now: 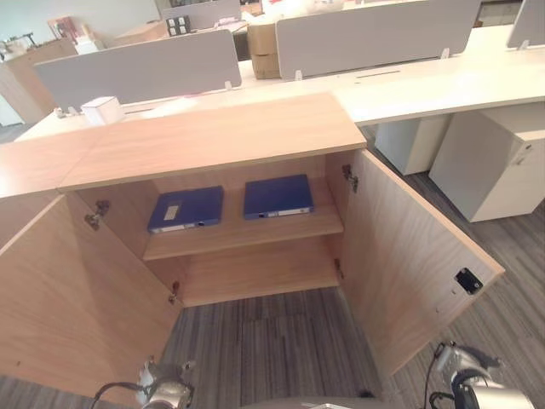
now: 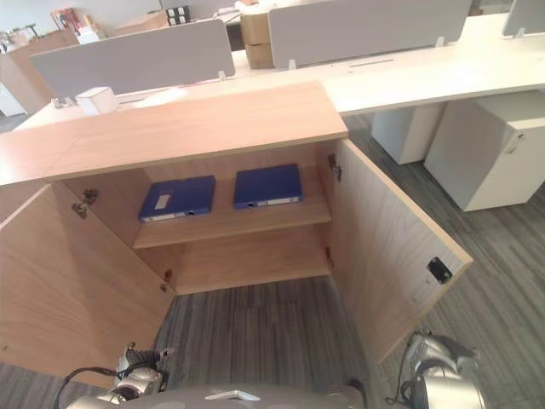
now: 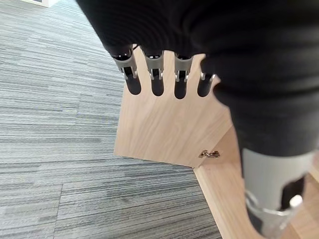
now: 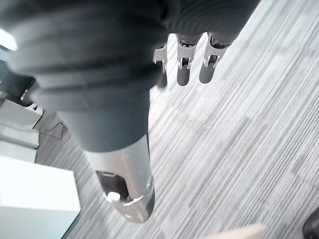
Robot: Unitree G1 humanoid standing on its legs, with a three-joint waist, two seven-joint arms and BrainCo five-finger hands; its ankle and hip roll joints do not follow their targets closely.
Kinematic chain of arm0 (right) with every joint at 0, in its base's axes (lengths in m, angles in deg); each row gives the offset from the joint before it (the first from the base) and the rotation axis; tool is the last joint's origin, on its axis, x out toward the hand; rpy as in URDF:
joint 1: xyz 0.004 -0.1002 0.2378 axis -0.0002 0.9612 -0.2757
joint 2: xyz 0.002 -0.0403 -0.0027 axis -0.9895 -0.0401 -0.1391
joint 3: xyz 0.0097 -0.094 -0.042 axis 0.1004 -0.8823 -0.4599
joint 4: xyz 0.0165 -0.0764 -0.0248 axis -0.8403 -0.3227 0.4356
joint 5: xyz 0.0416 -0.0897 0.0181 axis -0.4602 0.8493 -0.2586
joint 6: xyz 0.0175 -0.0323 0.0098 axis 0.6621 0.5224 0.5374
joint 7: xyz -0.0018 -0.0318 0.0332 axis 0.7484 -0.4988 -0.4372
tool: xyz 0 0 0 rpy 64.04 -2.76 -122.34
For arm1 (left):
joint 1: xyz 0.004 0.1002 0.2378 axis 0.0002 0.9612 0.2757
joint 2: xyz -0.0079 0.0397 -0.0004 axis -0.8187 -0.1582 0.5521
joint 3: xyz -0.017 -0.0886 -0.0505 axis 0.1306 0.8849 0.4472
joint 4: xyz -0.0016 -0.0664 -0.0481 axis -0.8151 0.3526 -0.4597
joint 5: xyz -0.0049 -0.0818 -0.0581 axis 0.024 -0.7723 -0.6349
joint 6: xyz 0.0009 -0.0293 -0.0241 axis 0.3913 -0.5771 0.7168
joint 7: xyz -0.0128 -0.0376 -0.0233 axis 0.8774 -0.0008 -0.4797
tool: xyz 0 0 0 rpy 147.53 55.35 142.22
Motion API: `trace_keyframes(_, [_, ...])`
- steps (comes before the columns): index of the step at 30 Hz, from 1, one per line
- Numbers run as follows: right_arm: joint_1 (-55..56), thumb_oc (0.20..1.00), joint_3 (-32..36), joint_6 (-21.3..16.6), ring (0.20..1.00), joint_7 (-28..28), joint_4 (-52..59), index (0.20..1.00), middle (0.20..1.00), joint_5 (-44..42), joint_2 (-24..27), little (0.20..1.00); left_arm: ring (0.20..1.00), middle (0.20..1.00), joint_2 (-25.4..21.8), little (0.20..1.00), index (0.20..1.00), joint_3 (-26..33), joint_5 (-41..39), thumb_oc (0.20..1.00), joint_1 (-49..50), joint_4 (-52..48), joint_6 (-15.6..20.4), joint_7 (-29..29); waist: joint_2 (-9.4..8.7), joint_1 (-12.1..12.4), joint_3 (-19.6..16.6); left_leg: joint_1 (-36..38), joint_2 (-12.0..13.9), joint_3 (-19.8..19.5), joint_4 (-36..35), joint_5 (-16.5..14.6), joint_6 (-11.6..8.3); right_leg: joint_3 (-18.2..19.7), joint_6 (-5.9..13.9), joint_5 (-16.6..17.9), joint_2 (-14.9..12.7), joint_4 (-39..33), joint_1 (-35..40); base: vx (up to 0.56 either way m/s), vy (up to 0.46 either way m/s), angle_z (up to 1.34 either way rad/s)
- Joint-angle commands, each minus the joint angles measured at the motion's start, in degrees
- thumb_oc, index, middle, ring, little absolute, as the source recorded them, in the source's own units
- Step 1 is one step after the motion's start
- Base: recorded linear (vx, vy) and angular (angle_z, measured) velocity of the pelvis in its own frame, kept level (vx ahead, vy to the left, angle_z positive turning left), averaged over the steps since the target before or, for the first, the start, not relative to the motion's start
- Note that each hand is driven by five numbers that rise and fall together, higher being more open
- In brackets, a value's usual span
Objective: Put the empty folder in the office cabinet
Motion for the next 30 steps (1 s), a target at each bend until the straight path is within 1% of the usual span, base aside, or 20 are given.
trace_keyframes(1, [-2.44,1.0,1.52,-1.3,1.0,4.32,-4.41,1.0,1.0,3.33,1.4,1.0,1.0,1.0,-3.36,1.0,1.0,-0.54,2.04,1.0,-3.38,3.53,0.68,3.0,-2.47,-0.5,0.04,-3.94,-5.01,-1.42,-0.54,-4.54,3.8,-0.25,4.3,-2.32,-1.93,1.12,-1.45,0.02,-0.044,-0.04])
trace_keyframes(4, [-1.41,1.0,3.41,-1.33,1.0,5.94,-7.5,1.0,1.0,1.98,1.54,1.0,1.0,1.0,-3.11,1.0,1.0,-0.44,2.27,1.0,-3.43,4.65,0.21,3.42,-2.48,-0.74,-0.7,-3.91,-4.87,-1.62,-0.54,-4.82,3.55,-0.65,4.26,-2.28,-2.06,0.04,-0.29,0.06,-0.032,0.0])
trace_keyframes(8, [-0.27,1.0,4.08,-1.68,1.0,3.73,-7.5,1.0,1.0,-0.4,1.22,1.0,1.0,1.0,-2.82,1.0,1.0,0.06,2.21,1.0,-3.53,5.24,0.21,3.55,-2.52,-1.18,-1.24,-3.9,-4.99,-1.54,-0.54,-5.01,3.39,-0.95,4.3,-2.22,-2.58,-0.8,0.62,0.02,-0.003,0.02])
trace_keyframes(9, [0.27,1.0,4.19,-2.97,1.0,-1.18,-6.3,1.0,1.0,-3.79,0.91,1.0,1.0,1.0,-2.97,1.0,1.0,0.9,1.89,1.0,-3.13,5.53,0.44,3.0,-2.62,-1.27,-1.52,-3.74,-5.06,-1.36,-0.54,-5.14,3.31,-1.0,4.3,-2.15,-2.8,-0.97,0.86,0.0,0.0,0.0])
trace_keyframes(10, [0.27,1.0,4.19,-2.98,1.0,-1.2,-6.32,1.0,1.0,-3.8,0.91,1.0,1.0,1.0,-2.97,1.0,1.0,0.9,1.89,1.0,-3.12,5.52,0.44,3.0,-2.62,-1.27,-1.53,-3.74,-5.06,-1.36,-0.54,-5.14,3.31,-1.0,4.3,-2.15,-2.8,-0.98,0.86,0.0,0.0,0.0])
trace_keyframes(12, [0.57,1.0,3.69,-4.69,1.0,-7.88,-3.86,1.0,1.0,-8.22,-0.08,1.0,1.0,1.0,-3.2,1.0,1.0,1.93,1.61,1.0,-2.59,5.42,0.82,2.07,-2.71,-1.47,-1.45,-3.72,-5.13,-1.07,-0.54,-5.12,3.26,-0.88,4.26,-2.07,-2.99,-0.8,0.67,0.0,0.0,0.0])
trace_keyframes(13, [0.35,1.0,3.25,-7.15,1.0,-12.59,0.48,1.0,1.0,-12.62,-1.28,1.0,1.0,1.0,-3.22,1.0,1.0,1.82,2.79,1.0,-1.97,5.35,0.95,0.32,-2.69,-1.73,-1.14,-3.82,-5.3,-0.94,-0.54,-5.1,3.33,-0.77,4.27,-1.96,-3.21,-0.51,0.37,-0.03,0.023,-0.01])
trace_keyframes(14, [0.37,1.0,3.3,-8.36,1.0,-14.7,2.09,1.0,1.0,-14.75,-1.49,1.0,1.0,1.0,-3.41,1.0,1.0,2.03,3.31,1.0,-1.44,5.2,0.94,-0.63,-2.72,-1.76,-1.01,-3.9,-5.39,-0.92,-0.54,-5.06,3.38,-0.67,4.3,-1.99,-3.33,-0.23,0.13,0.0,0.0,0.0])
trace_keyframes(16, [-0.21,1.0,2.94,-9.52,1.0,-17.88,3.33,1.0,1.0,-17.51,-1.48,1.0,1.0,1.0,-4.05,1.0,1.0,1.98,4.49,1.0,-0.63,5.1,1.12,-2.47,-2.75,-1.47,-0.9,-3.99,-5.65,-0.91,-0.54,-5.05,3.39,-0.78,4.37,-1.93,-3.59,0.1,-0.02,-0.01,0.013,-0.02])
trace_keyframes(17, [-0.21,1.0,2.9,-9.56,1.0,-17.99,3.25,1.0,1.0,-17.6,-1.47,1.0,1.0,1.0,-4.09,1.0,1.0,2.02,4.52,1.0,-0.6,5.08,1.13,-2.52,-2.78,-1.49,-0.91,-3.99,-5.67,-0.9,-0.54,-5.05,3.4,-0.78,4.38,-1.94,-3.61,0.12,-0.02,0.0,0.0,0.0])
trace_keyframes(20, [-2.51,1.0,0.74,-9.87,1.0,-21.41,4.0,1.0,1.0,-19.73,-1.34,1.0,1.0,1.0,-4.34,1.0,1.0,0.86,5.62,1.0,-0.12,4.91,1.38,-3.28,-2.93,-0.64,-0.92,-3.87,-5.9,-0.94,-0.54,-4.96,3.41,-1.14,4.44,-2.01,-4.17,0.34,0.19,0.0,0.0,0.0])
trace_keyframes(23, [-4.96,1.0,-3.27,-9.46,1.0,-25.04,6.75,1.0,1.0,-20.0,-2.14,1.0,1.0,1.0,-4.07,1.0,1.0,0.02,6.06,1.0,0.48,4.33,1.86,-3.95,-3.17,0.63,-1.0,-3.67,-6.26,-1.25,-0.54,-4.82,3.48,-1.55,4.56,-2.06,-4.83,0.55,0.6,0.0,0.002,0.01])
trace_keyframes(24, [-4.94,1.0,-3.3,-9.45,1.0,-25.03,6.78,1.0,1.0,-20.0,-2.15,1.0,1.0,1.0,-4.07,1.0,1.0,0.04,6.06,1.0,0.51,4.32,1.86,-3.95,-3.18,0.58,-0.99,-3.64,-6.28,-1.27,-0.54,-4.82,3.48,-1.57,4.57,-2.07,-4.85,0.56,0.63,0.0,0.0,0.0])
trace_keyframes(26, [-5.99,1.0,-6.79,-9.14,1.0,-27.16,9.82,1.0,1.0,-19.78,-3.05,1.0,1.0,1.0,-4.11,1.0,1.0,0.03,5.66,1.0,0.33,3.75,2.11,-4.11,-3.21,1.26,-0.98,-3.6,-6.47,-1.54,-0.54,-4.62,3.56,-1.9,4.57,-2.13,-5.2,0.76,0.86,0.0,0.0,0.0])
trace_keyframes(30, [-6.55,1.0,-9.3,-9.0,1.0,-28.7,12.69,1.0,1.0,-20.12,-4.07,1.0,1.0,1.0,-4.08,1.0,1.0,0.0,5.15,1.0,0.19,3.25,2.38,-4.44,-3.13,1.68,-0.87,-3.52,-6.57,-1.75,-0.54,-4.44,3.61,-2.01,4.63,-2.1,-5.56,1.03,0.89,0.0,-0.001,-0.01])
